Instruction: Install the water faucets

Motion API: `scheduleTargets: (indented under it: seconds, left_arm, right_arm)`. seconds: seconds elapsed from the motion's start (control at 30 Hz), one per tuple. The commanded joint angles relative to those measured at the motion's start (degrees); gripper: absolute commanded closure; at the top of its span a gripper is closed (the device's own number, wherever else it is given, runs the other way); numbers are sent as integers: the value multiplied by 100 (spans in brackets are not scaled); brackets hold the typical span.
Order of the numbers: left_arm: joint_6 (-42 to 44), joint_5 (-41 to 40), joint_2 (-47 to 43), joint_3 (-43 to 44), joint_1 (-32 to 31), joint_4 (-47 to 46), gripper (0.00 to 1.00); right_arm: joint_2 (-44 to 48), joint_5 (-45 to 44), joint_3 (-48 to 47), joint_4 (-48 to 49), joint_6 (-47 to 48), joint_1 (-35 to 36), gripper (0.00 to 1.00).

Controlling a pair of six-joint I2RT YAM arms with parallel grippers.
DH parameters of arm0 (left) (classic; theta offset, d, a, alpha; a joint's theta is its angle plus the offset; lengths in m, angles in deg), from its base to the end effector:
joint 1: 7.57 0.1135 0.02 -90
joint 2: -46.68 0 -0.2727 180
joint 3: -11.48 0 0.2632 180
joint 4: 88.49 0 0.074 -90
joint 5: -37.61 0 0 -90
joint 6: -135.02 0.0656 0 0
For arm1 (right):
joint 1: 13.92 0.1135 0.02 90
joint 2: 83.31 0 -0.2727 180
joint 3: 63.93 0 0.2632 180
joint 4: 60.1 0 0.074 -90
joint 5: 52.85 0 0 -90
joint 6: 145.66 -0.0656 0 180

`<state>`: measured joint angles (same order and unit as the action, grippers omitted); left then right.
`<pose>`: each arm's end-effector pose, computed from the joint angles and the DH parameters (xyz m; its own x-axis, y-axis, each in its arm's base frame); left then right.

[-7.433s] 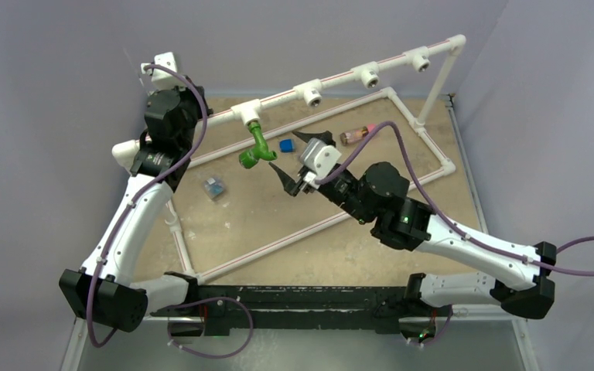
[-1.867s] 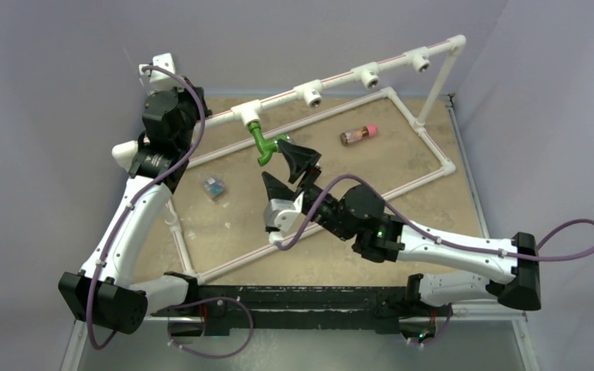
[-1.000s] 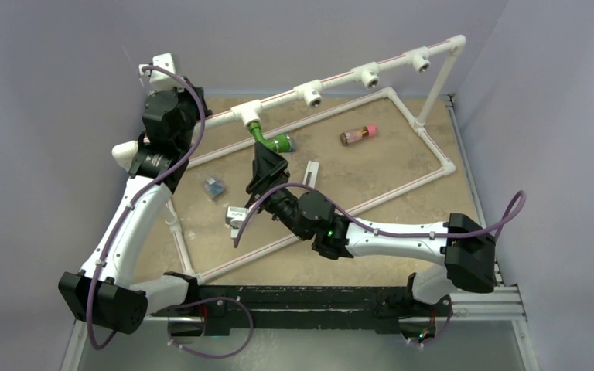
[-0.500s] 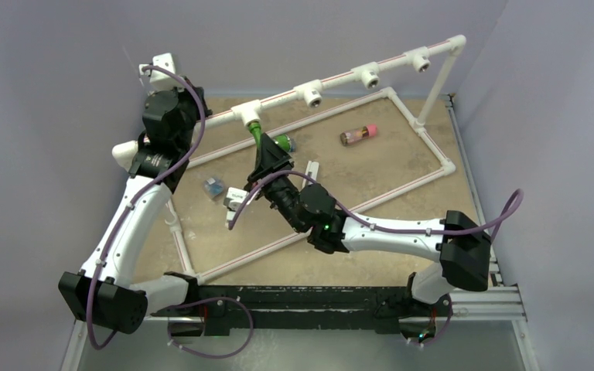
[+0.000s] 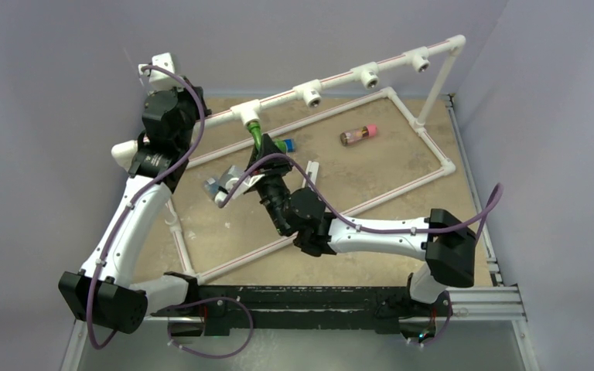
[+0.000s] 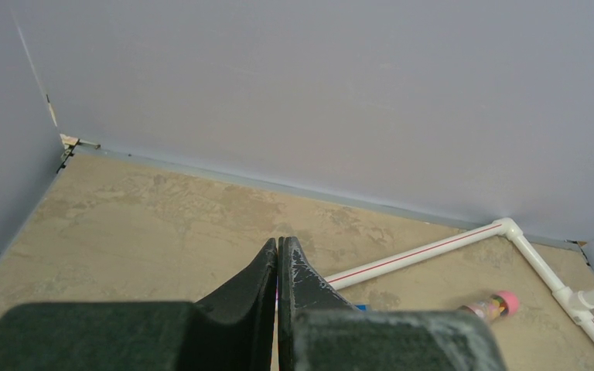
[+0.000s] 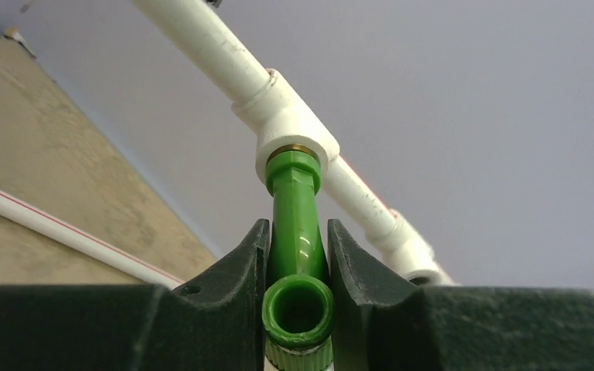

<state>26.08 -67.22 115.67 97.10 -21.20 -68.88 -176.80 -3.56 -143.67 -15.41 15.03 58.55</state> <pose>0.3068 -0.0571 0.4363 -0.0411 -0.3129 -0.9489 -0.0359 0.9496 -0.3116 0.1608 0.3670 0.3867 0.5743 -0.5568 -0.6001 -0.0372 0.7146 -0.6986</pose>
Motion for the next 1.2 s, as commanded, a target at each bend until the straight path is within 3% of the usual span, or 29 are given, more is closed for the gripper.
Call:
scheduleTargets:
  seconds: [0.0, 0.27, 0.83, 1.03, 1.17]
  left_arm:
    - [-29, 77, 274, -371, -17, 1302, 100]
    - [-33, 77, 261, -358, -17, 1299, 100]
    - [-48, 103, 114, -419, -17, 1336, 100]
    - [-57, 91, 106, -467, -17, 1318, 100]
    - [-42, 53, 80, -477, -17, 1325, 100]
  right_arm:
    - [-138, -438, -470, 61, -2252, 106, 100]
    - [131, -198, -703, -247, -6521, 105, 100]
    - [687, 91, 164, -232, -13623, -401, 100]
    - [616, 516, 284, -324, -15079, -468, 100]
    - [625, 649, 331, -324, -15367, -510, 89]
